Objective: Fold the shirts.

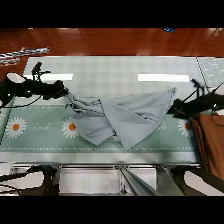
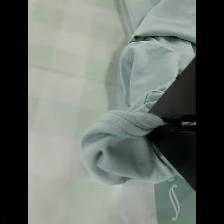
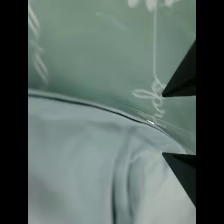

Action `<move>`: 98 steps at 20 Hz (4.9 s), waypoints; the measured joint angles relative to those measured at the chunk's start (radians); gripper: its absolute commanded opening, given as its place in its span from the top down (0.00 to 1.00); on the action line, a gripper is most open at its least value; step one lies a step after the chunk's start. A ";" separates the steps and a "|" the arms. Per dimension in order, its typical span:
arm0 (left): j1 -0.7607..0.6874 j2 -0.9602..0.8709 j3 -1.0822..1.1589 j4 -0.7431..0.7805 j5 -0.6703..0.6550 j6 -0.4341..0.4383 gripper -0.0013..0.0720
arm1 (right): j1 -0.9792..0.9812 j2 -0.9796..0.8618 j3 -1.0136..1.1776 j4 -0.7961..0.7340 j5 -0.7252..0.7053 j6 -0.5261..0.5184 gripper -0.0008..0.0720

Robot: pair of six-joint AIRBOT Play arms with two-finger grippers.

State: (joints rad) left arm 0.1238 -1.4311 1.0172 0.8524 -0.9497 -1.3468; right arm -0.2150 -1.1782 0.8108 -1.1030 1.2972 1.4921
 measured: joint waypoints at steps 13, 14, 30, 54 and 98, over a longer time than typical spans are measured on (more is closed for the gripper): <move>-0.005 0.000 0.000 0.000 -0.027 0.000 0.96 | 0.359 -0.027 -0.261 0.213 -0.197 0.012 0.43; -0.005 0.000 0.000 0.000 -0.027 0.000 0.96 | 0.371 -0.041 -0.261 0.243 -0.222 0.008 0.47; -0.006 0.102 0.241 -0.001 -0.108 -0.005 0.96 | 0.222 -0.032 0.349 0.373 -0.221 -0.180 0.96; -0.004 0.880 0.635 0.343 -0.312 -0.152 0.96 | -0.044 0.515 0.908 0.159 0.058 -0.107 0.96; 0.584 0.319 -0.385 0.227 -0.360 0.017 0.30 | -0.608 0.004 0.037 0.366 -0.049 -0.335 0.43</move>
State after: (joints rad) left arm 0.7082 -1.1118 0.6327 1.0798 -1.3098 -1.3300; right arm -0.8230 -1.1740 0.8474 -0.7368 1.2480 1.1572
